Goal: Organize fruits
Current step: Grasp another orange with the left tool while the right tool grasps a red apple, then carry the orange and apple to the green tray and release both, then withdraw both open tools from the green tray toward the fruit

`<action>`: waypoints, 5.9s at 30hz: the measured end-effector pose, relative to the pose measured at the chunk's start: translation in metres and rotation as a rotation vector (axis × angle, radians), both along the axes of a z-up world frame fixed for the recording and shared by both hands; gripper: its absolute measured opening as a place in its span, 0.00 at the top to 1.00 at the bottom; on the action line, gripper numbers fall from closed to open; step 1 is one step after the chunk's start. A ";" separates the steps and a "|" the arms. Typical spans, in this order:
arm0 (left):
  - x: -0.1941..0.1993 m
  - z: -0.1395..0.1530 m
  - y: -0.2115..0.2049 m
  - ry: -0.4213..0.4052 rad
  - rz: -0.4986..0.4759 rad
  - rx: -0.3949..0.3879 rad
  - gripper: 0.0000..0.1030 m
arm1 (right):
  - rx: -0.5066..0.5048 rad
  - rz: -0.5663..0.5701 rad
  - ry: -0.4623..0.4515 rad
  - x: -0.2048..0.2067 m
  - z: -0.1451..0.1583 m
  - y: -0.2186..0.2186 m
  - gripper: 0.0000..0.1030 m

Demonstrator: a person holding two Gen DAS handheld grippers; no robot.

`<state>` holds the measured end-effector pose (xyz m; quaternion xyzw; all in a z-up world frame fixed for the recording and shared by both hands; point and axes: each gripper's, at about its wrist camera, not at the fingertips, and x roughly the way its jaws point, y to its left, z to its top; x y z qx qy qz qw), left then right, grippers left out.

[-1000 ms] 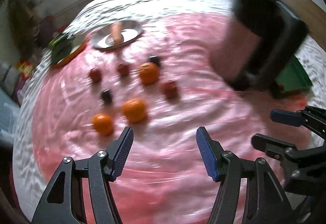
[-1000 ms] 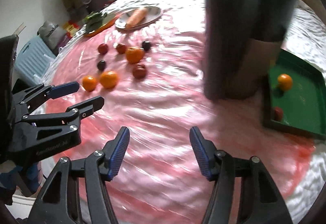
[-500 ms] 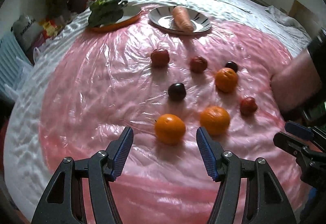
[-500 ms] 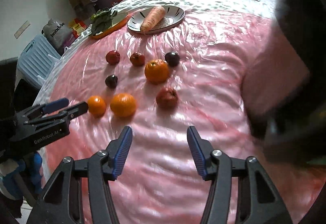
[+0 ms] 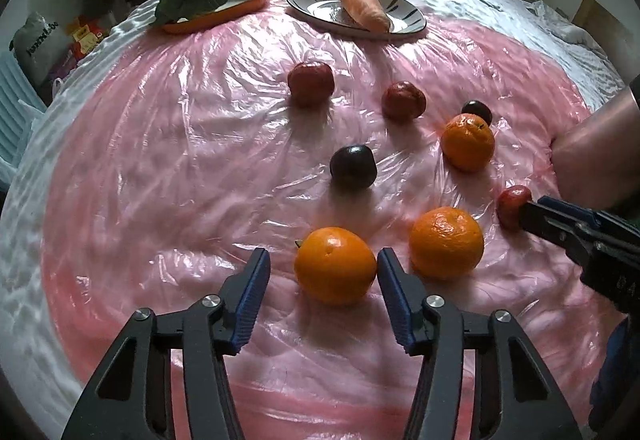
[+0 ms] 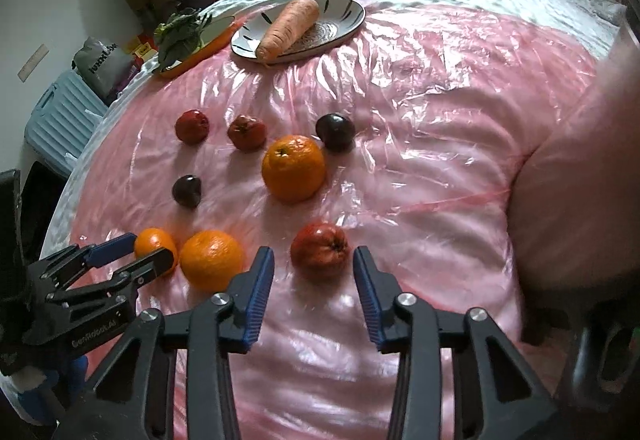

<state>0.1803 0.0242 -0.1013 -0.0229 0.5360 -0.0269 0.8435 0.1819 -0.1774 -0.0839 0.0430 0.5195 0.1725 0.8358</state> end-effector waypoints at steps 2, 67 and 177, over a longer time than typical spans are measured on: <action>0.001 -0.003 -0.001 0.004 -0.006 0.002 0.55 | -0.004 0.001 0.006 0.004 -0.004 0.000 0.39; -0.041 0.040 0.003 -0.025 -0.058 -0.096 0.65 | 0.056 0.026 -0.018 -0.056 0.029 -0.004 0.55; -0.099 0.053 -0.442 -0.136 -0.726 -0.088 0.61 | -0.227 -0.549 -0.100 -0.137 0.045 -0.432 0.00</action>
